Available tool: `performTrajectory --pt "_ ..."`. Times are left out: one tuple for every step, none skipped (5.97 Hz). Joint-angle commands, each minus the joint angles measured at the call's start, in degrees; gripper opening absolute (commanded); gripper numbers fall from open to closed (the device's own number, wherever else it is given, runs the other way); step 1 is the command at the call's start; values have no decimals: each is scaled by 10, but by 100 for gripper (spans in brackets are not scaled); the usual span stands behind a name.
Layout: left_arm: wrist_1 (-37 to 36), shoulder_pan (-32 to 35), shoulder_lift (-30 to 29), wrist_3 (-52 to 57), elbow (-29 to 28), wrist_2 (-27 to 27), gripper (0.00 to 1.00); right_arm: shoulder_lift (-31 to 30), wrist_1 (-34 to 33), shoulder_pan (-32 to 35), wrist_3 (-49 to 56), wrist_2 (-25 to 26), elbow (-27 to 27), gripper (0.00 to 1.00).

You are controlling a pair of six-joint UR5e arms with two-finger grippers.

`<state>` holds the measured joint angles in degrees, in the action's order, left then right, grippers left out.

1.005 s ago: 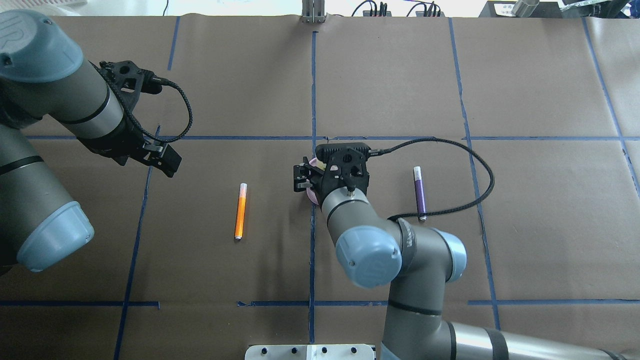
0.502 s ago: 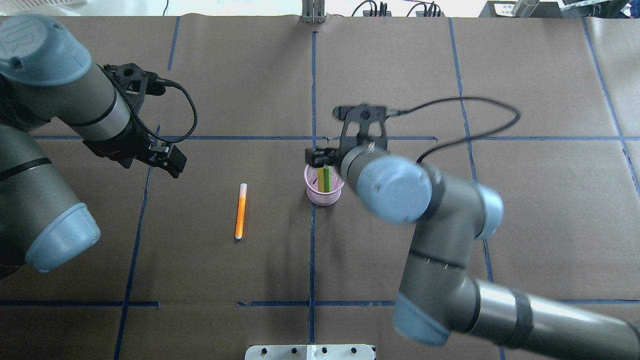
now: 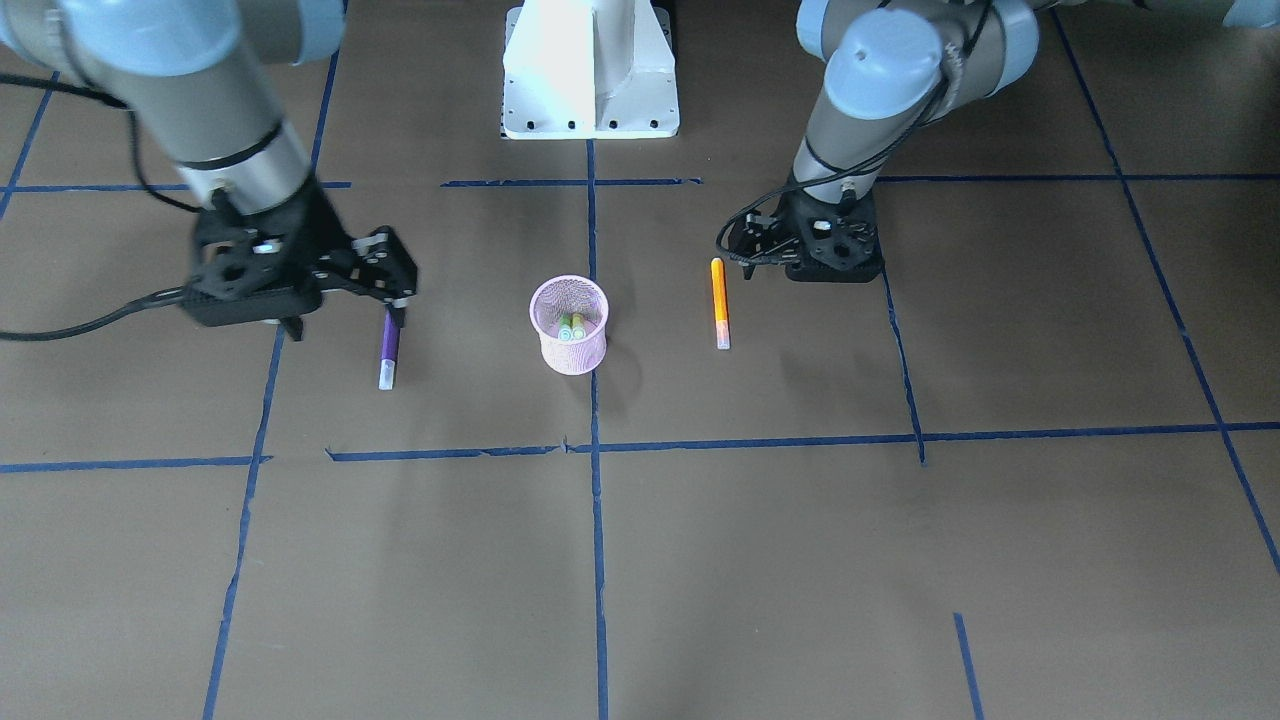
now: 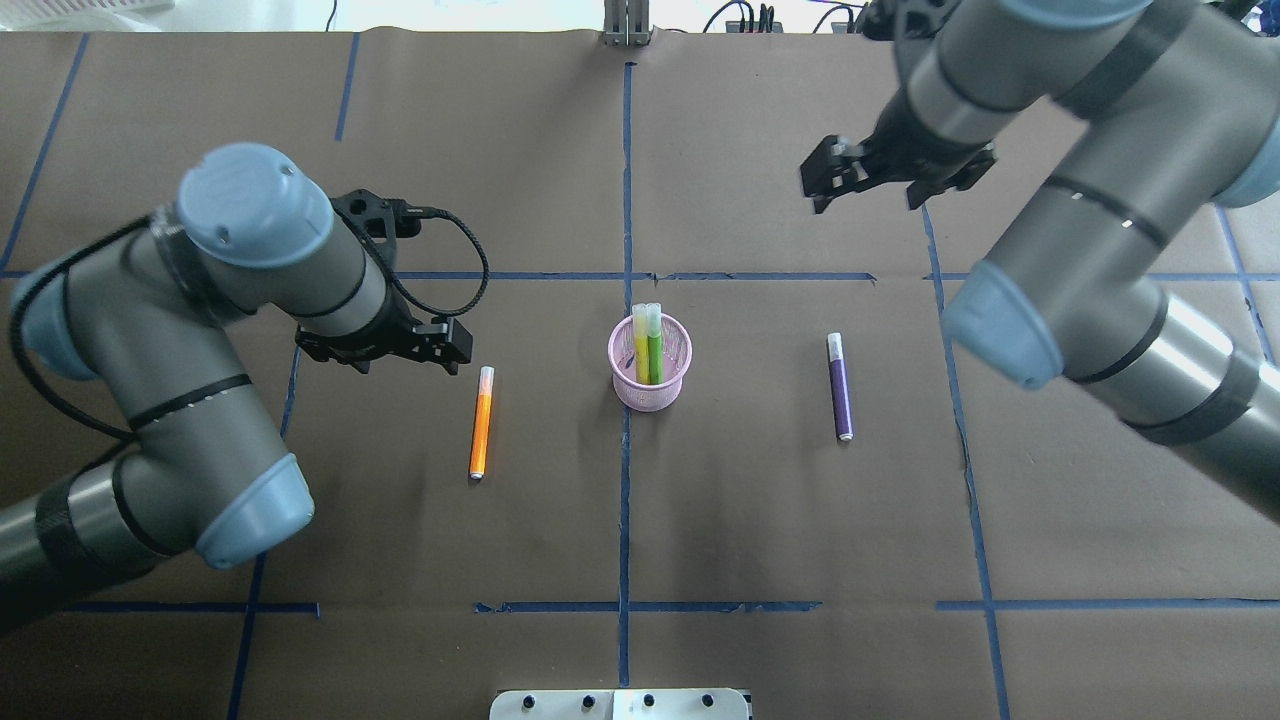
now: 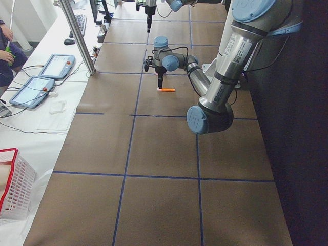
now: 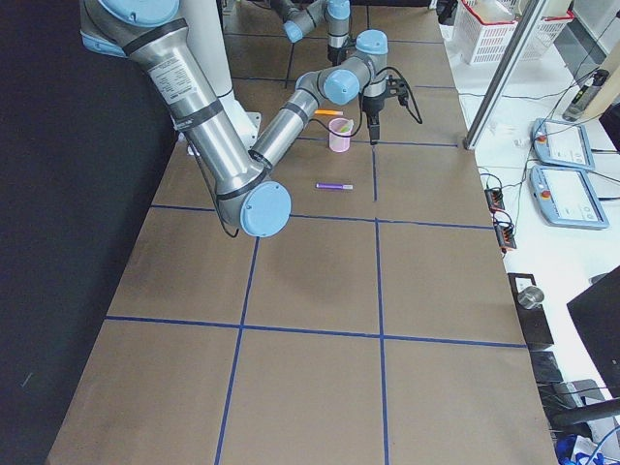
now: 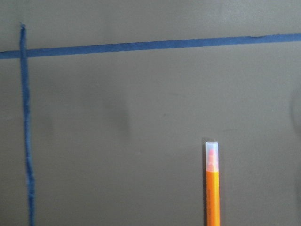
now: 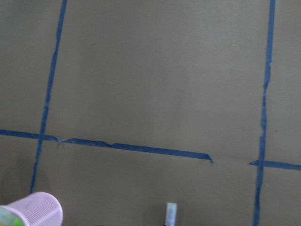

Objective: Collect pens into pen holder
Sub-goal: 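Raise the right gripper away while the left gripper descends onto the orange marker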

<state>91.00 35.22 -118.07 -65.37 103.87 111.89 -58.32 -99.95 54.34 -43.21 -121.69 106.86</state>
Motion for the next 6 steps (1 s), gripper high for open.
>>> performTrajectory --pt "51 -40 -35 -54 -83 -44 100 -66 -14 80 170 -55 -1 100" --pt "80 -41 -38 -56 -104 -44 97 -81 -12 89 200 -69 -1 100" --pt "88 -42 -38 -56 -111 -45 92 -82 -12 89 200 -68 -1 100" --pt "88 -45 -38 -54 -115 -45 88 -84 -11 89 201 -68 -2 100" --pt "88 -48 -38 -54 -118 -45 81 -84 -11 89 201 -68 -3 100" --pt "88 -48 -39 -53 -118 -44 72 -85 -11 89 202 -68 -3 100"
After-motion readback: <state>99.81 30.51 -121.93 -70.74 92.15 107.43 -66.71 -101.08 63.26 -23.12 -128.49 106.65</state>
